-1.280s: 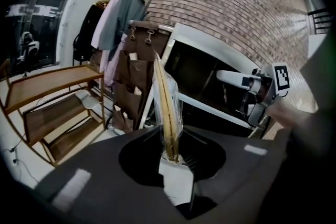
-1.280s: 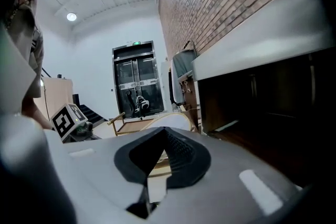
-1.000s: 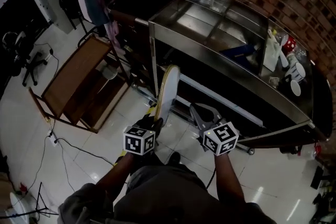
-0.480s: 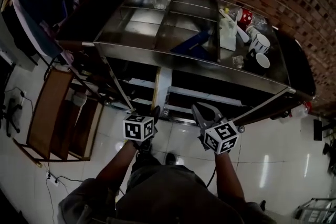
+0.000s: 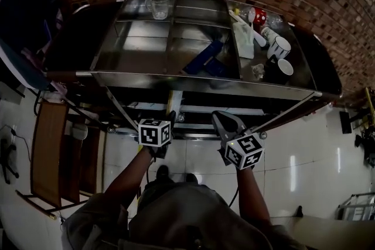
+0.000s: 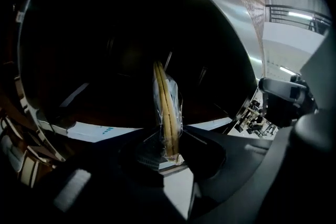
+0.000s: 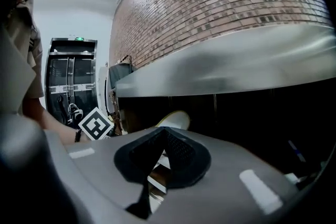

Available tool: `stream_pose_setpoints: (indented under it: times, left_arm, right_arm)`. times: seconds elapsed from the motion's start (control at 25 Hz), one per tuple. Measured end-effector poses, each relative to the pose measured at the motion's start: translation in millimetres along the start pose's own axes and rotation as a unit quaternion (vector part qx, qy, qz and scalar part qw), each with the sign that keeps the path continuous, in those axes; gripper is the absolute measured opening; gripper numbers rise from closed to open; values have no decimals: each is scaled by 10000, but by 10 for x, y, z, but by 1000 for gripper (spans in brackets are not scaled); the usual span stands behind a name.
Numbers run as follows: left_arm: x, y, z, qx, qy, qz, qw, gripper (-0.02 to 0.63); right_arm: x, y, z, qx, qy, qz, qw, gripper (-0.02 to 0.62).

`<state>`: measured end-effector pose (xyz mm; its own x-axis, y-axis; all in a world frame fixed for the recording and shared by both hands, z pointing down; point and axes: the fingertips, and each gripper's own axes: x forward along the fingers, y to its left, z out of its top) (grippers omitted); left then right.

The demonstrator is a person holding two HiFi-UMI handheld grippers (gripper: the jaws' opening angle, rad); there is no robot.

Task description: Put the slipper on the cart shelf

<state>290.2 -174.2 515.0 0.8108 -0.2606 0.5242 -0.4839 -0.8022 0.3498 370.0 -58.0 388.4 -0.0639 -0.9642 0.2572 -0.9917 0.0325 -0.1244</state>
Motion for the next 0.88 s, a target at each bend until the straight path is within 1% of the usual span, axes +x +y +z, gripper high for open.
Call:
stream_pose_setpoints:
  times: [0.16, 0.36, 0.44, 0.56, 0.64, 0.72, 0.88]
  left_arm:
    - [141, 38, 35, 36, 88, -142, 9999, 75]
    - [239, 140, 58, 23, 91, -83, 9999, 84]
    - [265, 173, 76, 114, 55, -22, 9999, 87]
    - [306, 204, 118, 390, -57, 74, 9992, 98]
    - [324, 232, 130, 601, -151, 184, 9979, 116]
    - [334, 264, 136, 729, -224, 290, 9967, 138]
    - [335, 324, 176, 747, -383, 390, 9957, 202]
  right_arm:
    - [18, -31, -2, 47, 22, -238, 9997, -2]
    - [16, -28, 6, 52, 4, -422, 9991, -2]
    - [-3, -22, 7, 46, 1, -474, 9989, -2]
    - [-37, -25, 4, 47, -6, -558, 9984, -2]
    - [-64, -31, -20, 59, 18, -611, 9981, -2]
    - [-86, -36, -53, 82, 51, -641, 9979, -2]
    - [-89, -19, -84, 116, 95, -625, 9979, -2]
